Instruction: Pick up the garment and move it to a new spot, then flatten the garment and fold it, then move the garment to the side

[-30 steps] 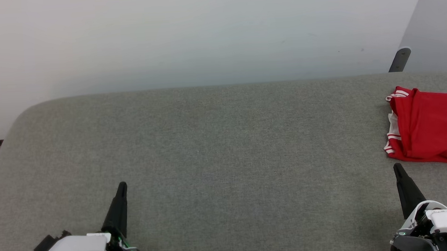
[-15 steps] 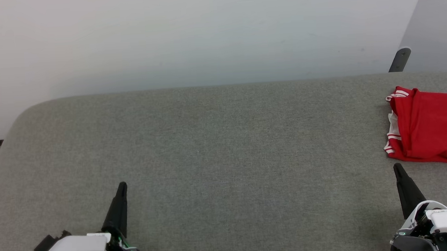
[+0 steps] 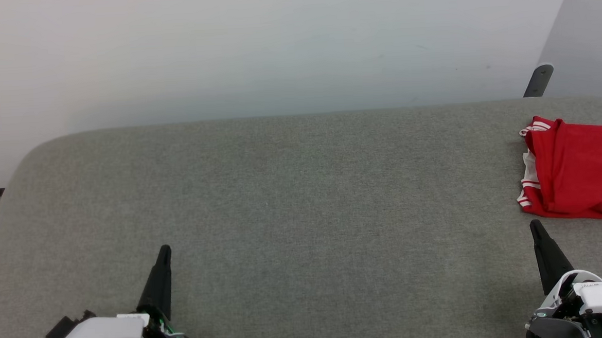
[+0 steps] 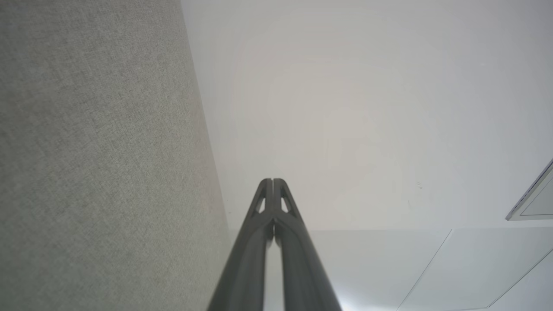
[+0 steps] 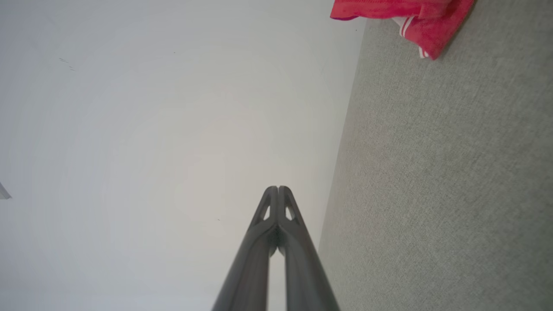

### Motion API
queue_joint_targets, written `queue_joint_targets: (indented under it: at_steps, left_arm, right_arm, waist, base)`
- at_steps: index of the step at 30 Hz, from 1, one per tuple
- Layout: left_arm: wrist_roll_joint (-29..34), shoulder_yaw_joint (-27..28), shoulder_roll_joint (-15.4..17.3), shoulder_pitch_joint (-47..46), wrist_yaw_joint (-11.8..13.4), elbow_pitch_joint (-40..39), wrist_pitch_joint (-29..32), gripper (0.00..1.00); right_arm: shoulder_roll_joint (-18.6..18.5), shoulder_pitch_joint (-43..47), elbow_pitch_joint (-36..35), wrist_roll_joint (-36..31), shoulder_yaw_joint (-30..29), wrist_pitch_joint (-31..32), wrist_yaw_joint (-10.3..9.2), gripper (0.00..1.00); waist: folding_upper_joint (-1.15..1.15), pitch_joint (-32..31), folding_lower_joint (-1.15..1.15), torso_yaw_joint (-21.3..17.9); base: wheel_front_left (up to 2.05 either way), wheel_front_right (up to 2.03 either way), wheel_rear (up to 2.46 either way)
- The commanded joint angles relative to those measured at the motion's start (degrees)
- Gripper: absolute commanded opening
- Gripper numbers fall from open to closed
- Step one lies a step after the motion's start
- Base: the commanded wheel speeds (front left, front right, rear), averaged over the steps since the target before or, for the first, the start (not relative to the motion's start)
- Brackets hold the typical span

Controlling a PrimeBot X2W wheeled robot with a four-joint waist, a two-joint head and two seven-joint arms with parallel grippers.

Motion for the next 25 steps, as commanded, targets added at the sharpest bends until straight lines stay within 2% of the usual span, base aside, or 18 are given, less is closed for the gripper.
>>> queue_joint_targets:
  at_steps: [1, 25]
  left_arm:
    - [-0.19, 0.13, 0.0, -0.56, -0.18, 0.08, 0.1, 0.0]
    - [-0.2, 0.11, 0.0, -0.56, -0.18, 0.07, 0.09, 0.0]
  right_arm:
    - [0.19, -0.18, -0.1, 0.13, 0.16, 0.13, 0.02, 0.0]
    - [0.19, -0.18, -0.1, 0.12, 0.17, 0.12, 0.02, 0.0]
  waist:
    - [0.0, 0.0, 0.0, 0.0]
    - [0.0, 0.0, 0.0, 0.0]
  base:
    - [0.0, 0.0, 0.0]
    - [0.0, 0.0, 0.0]
